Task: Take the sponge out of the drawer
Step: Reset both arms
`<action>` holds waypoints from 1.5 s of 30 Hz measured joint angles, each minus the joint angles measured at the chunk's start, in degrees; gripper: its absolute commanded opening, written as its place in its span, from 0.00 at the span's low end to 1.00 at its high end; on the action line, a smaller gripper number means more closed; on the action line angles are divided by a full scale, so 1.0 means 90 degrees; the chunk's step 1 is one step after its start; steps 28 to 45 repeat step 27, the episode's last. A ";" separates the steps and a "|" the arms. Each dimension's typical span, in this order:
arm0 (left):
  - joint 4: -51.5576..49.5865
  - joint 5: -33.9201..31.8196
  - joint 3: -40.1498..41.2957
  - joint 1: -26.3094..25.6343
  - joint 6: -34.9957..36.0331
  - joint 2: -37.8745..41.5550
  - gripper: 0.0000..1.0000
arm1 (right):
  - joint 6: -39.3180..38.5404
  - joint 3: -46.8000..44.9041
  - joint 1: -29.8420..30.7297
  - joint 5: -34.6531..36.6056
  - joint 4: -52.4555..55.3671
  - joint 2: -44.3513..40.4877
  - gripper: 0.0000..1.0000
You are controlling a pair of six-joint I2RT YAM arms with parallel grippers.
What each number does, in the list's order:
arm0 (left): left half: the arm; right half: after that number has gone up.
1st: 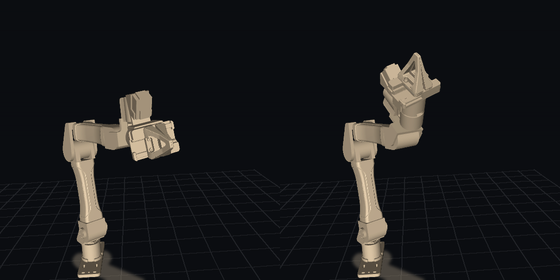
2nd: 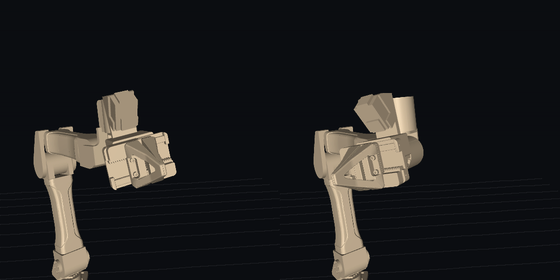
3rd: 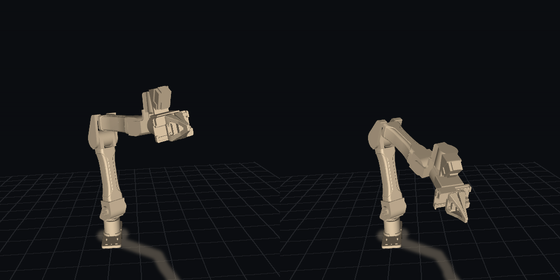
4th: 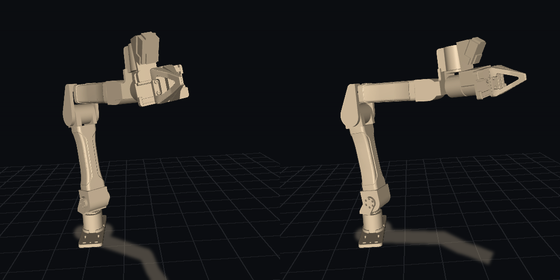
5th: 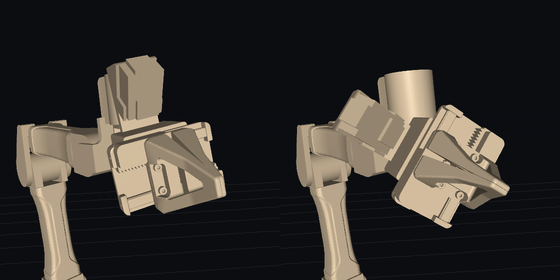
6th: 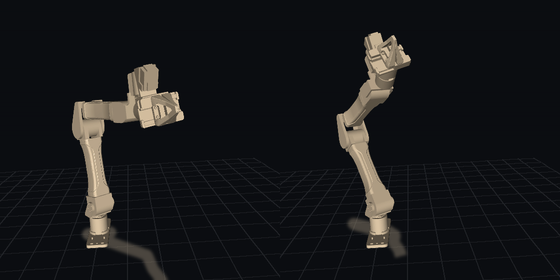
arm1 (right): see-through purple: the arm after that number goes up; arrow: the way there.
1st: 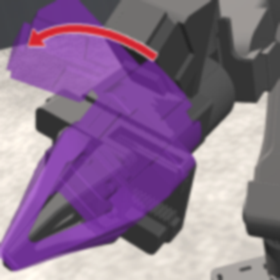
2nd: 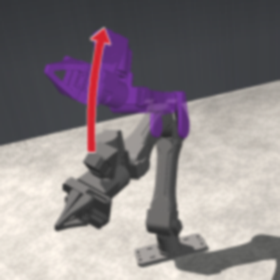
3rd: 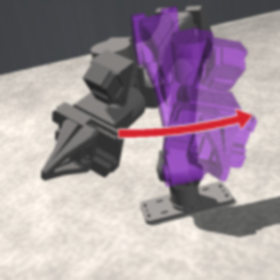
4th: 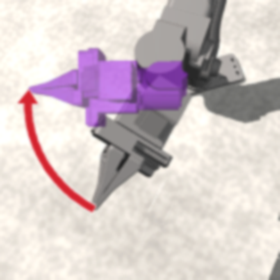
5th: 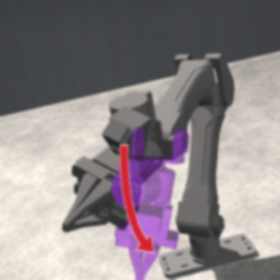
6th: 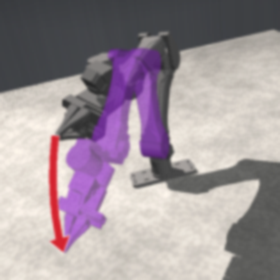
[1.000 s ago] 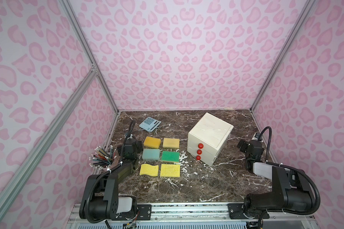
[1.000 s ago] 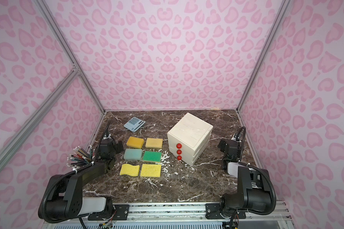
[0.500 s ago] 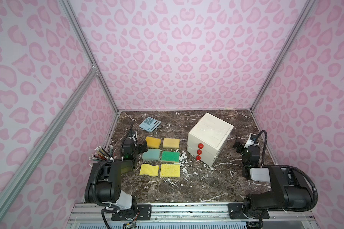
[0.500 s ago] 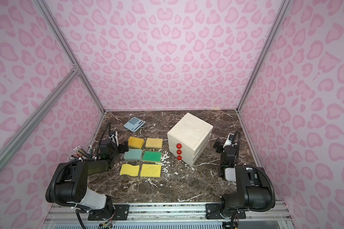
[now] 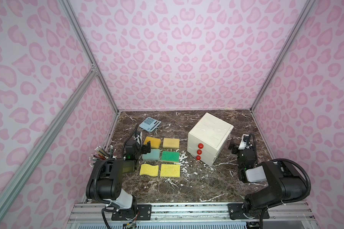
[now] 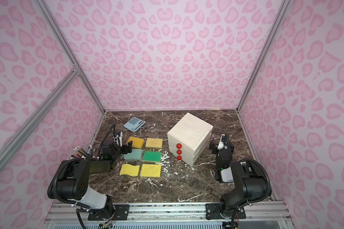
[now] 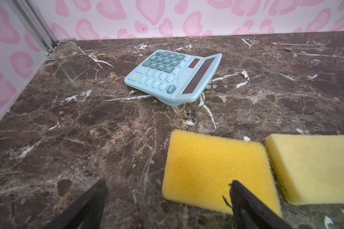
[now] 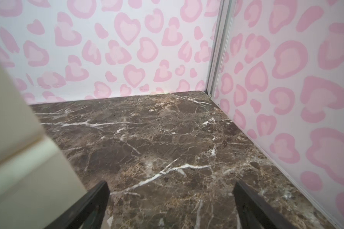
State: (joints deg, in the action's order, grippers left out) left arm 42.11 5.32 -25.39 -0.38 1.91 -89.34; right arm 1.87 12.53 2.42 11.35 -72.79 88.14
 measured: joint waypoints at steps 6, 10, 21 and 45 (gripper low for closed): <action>0.0000 -0.0046 0.0000 -0.0012 0.0005 0.0000 0.98 | 0.0063 0.0024 -0.0090 -0.0119 0.0109 -0.0024 0.99; 0.0000 -0.0049 0.0000 -0.0012 0.0005 0.0000 0.98 | 0.0061 -0.0015 -0.0049 -0.0117 0.0090 -0.0034 0.99; 0.0000 -0.0078 0.0000 -0.0019 0.0007 0.0000 0.98 | 0.0036 0.0027 -0.0124 -0.0148 0.0083 -0.0044 0.99; 0.0000 -0.0090 0.0000 -0.0019 0.0007 0.0000 0.98 | 0.0085 0.0027 -0.0134 -0.0219 0.0168 -0.0044 0.99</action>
